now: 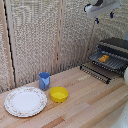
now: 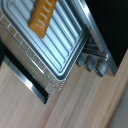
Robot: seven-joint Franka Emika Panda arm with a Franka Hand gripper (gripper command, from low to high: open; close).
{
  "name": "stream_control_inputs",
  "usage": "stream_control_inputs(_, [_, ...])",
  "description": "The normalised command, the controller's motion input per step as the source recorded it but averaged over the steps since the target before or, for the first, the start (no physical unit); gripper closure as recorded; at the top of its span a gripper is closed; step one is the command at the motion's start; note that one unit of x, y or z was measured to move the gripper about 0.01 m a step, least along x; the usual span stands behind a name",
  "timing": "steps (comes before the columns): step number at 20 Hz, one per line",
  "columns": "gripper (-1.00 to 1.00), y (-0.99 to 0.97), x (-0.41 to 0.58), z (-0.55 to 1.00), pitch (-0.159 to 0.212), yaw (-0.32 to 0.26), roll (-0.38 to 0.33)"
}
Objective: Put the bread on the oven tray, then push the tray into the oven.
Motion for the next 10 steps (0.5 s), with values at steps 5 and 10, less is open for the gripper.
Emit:
stream_control_inputs(5, [-1.00,0.21,0.009,-0.41,0.139,0.178,-0.295])
stream_control_inputs(10, [-1.00,0.41,0.118,-0.65,0.121,0.162,-0.237])
